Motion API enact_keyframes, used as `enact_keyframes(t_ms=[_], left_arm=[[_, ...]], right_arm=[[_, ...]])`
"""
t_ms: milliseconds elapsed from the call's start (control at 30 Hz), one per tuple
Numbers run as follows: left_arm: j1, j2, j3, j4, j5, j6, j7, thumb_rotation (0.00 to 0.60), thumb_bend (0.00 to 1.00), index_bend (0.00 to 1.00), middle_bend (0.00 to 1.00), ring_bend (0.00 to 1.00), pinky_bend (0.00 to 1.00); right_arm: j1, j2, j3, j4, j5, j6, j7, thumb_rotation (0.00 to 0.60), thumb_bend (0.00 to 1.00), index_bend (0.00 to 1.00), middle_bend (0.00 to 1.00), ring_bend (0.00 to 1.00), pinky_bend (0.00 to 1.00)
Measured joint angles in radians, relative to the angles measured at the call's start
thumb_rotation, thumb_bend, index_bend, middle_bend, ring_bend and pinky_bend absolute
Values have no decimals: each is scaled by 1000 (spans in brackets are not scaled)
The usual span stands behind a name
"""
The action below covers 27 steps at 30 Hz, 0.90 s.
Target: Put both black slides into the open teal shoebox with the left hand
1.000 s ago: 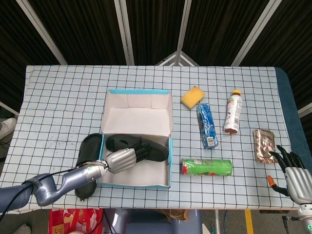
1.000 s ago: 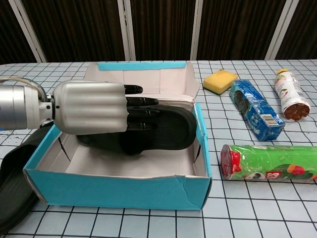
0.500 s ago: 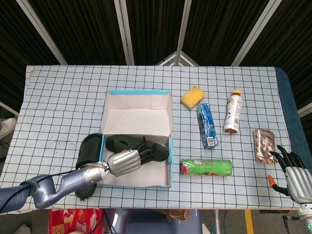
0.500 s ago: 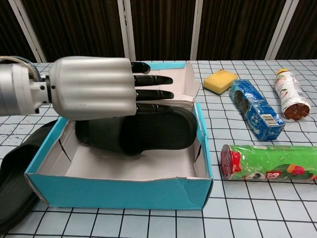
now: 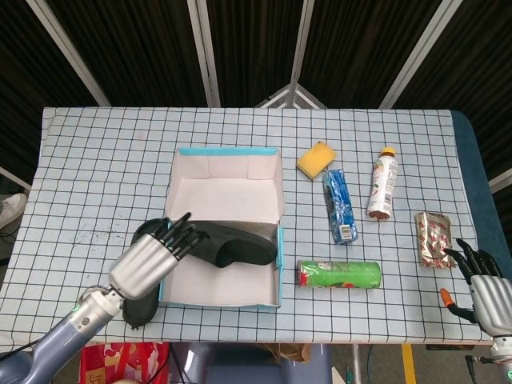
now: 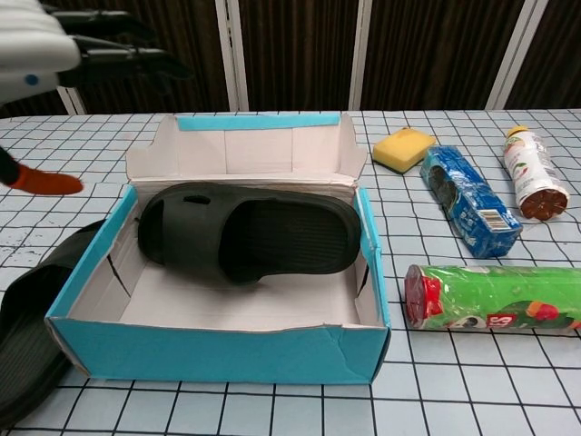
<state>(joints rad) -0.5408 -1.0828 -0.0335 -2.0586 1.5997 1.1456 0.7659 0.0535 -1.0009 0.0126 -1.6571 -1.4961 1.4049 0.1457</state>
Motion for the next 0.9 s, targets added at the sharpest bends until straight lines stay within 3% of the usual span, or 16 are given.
enact_keyframes(t_ms=[200, 333, 433, 633, 900], left_arm=[[47, 85, 31, 10, -163, -33, -359, 600, 287, 54, 163, 24, 236], [37, 122, 26, 71, -265, -139, -587, 600, 287, 46, 148, 24, 225], [4, 136, 16, 126, -318, -252, -670, 600, 287, 43, 149, 24, 225], [-91, 118, -5, 229, -444, -417, -691, 600, 287, 37, 148, 24, 225], [-157, 25, -19, 318, -550, -442, -616, 600, 287, 34, 146, 24, 223]], right_arm=[[3, -1, -3, -7, -3, -7, -13, 600, 392, 172, 52, 125, 70], [5, -1, -4, -13, 5, -18, -25, 600, 392, 172, 52, 125, 70], [6, -1, -2, -15, 13, -21, -32, 600, 392, 172, 52, 125, 70], [9, -2, -1, -13, 17, -27, -35, 600, 392, 172, 52, 125, 70], [13, -5, -1, -13, 22, -35, -43, 600, 392, 172, 52, 125, 70]])
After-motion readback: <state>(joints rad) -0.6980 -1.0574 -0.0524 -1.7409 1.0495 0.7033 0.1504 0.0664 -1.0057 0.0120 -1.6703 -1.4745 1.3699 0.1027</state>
